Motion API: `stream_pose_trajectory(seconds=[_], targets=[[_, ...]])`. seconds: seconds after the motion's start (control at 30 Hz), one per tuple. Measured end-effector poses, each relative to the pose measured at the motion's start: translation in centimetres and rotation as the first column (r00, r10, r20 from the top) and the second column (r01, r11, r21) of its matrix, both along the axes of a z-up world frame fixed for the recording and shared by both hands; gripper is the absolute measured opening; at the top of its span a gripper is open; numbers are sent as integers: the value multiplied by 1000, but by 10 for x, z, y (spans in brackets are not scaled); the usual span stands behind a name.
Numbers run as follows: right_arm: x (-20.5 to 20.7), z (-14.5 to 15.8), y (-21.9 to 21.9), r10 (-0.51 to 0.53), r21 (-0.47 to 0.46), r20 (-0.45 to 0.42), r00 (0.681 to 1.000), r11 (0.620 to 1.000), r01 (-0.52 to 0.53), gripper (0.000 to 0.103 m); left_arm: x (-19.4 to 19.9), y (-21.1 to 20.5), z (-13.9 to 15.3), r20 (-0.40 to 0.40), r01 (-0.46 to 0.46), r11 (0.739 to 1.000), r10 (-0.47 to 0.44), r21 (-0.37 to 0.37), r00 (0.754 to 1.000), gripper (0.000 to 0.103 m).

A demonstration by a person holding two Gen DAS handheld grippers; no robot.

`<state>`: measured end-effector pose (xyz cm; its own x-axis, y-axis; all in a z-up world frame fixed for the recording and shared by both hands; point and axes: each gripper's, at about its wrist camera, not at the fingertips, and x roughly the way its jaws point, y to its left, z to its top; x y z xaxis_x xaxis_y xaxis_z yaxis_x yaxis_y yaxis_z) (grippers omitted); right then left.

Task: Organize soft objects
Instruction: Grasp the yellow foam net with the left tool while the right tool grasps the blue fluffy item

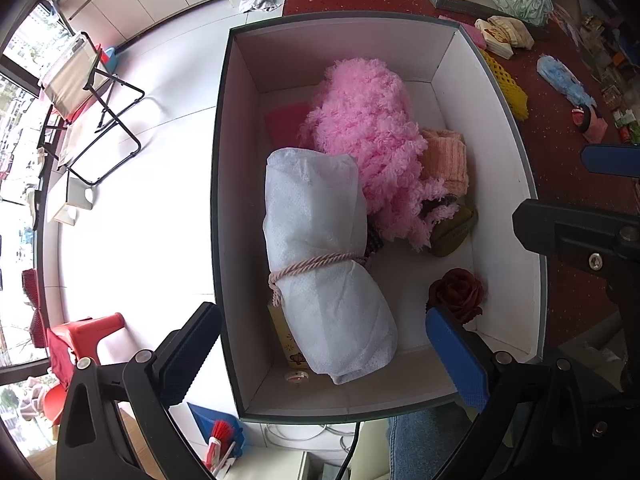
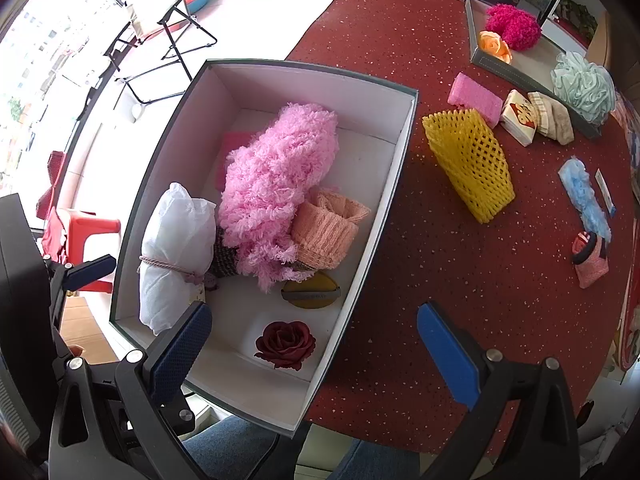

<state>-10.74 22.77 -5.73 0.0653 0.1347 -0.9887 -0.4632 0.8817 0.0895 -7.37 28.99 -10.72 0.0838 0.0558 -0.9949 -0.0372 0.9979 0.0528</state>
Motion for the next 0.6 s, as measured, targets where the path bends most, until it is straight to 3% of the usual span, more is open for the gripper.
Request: stream_pose_trajectory(seconds=[0.17,0.33,0.6], targets=[[0,-3,-12,-29,-3,-14,999,1000,29,103,3,-3,-7,-29,0,999,-1,-36,1000,103],[6,-12,-55,-153,-5,-45,987,988,153,103,15,-22,-1,-36,30,996,-33,-81,999,103],[23,-38,-155,-391,-16,-138,910,919,393,103,58,-81,20,-28,96,990,-100,-101,995,103]])
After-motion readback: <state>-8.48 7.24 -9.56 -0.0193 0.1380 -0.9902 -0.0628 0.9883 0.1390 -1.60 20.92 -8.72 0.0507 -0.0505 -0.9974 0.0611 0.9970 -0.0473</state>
